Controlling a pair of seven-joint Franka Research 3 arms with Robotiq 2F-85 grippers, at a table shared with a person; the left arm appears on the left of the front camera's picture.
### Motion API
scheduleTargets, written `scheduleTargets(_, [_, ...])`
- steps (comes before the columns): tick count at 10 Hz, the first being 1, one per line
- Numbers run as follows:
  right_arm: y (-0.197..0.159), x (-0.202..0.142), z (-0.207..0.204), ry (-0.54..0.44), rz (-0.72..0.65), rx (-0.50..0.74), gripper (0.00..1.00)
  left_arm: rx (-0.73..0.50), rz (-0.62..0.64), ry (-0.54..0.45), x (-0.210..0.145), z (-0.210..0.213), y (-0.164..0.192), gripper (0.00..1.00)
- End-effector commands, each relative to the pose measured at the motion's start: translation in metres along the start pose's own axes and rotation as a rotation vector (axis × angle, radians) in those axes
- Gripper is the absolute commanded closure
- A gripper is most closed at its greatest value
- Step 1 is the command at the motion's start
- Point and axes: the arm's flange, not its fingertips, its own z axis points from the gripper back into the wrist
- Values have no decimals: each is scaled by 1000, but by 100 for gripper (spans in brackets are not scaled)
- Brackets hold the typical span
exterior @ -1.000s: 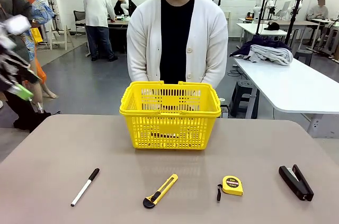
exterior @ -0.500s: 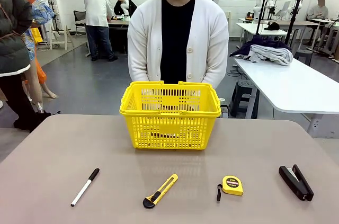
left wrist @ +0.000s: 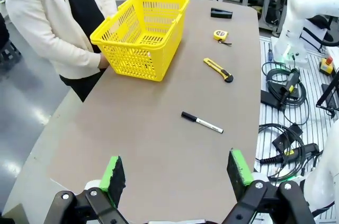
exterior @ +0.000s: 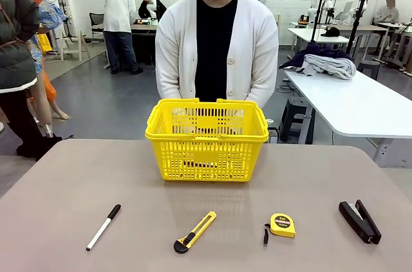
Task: Place the items the person wants into the basket.
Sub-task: Pick up the item the person points to and place it in the Market Basket.
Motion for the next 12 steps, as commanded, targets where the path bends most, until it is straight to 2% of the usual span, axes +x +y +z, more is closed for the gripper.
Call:
scheduleTargets(1, [0, 1, -2, -5, 12, 15, 0, -10, -2, 13, 3, -1, 3, 0])
scheduleTargets(12, [0, 1, -2, -5, 12, 15, 0, -10, -2, 13, 3, -1, 3, 0])
